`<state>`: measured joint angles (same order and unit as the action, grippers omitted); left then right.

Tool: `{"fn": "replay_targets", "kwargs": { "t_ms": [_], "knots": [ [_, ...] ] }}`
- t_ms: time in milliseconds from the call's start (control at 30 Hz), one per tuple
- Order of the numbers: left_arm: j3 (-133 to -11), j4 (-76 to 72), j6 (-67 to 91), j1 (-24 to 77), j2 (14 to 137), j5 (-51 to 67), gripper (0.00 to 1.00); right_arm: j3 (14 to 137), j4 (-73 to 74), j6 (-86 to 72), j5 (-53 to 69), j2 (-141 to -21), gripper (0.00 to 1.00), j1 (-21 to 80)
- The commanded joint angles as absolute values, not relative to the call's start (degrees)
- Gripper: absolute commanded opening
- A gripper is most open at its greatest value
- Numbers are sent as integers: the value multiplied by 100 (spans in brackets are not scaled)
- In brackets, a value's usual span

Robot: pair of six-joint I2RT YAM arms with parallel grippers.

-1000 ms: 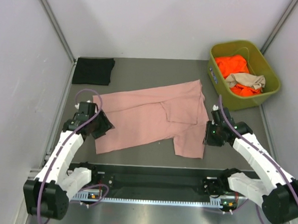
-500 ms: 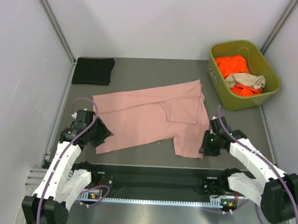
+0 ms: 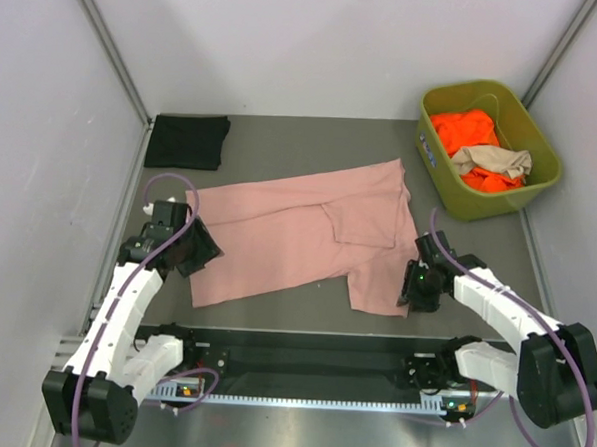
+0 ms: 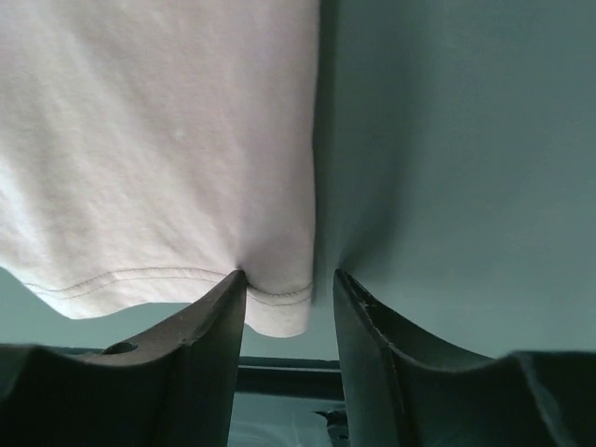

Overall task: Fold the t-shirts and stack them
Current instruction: Fold the tshirt

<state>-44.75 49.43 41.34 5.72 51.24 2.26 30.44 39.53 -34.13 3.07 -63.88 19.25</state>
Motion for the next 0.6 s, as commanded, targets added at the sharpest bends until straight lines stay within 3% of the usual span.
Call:
{"fn": "replay_targets", "kwargs": {
  "t_ms": [0, 100, 267, 567],
  "knots": [
    [-4694, 4825, 3963, 554, 5282, 105, 61, 3270, 4148, -3507, 53, -6424, 43, 1881],
    [-4509, 4825, 4226, 554, 5449, 132, 61, 3287, 4035, -3489, 88, -6635, 42, 1881],
    [-4070, 4912, 4588, 378, 5379, 237, 60, 3681, 3771, -3323, 237, -6926, 22, 1925],
    [-3824, 5678, 5870, 246, 5440, -536, 61, 4632, 3867, -3225, 299, -7225, 13, 2021]
  ]
}}
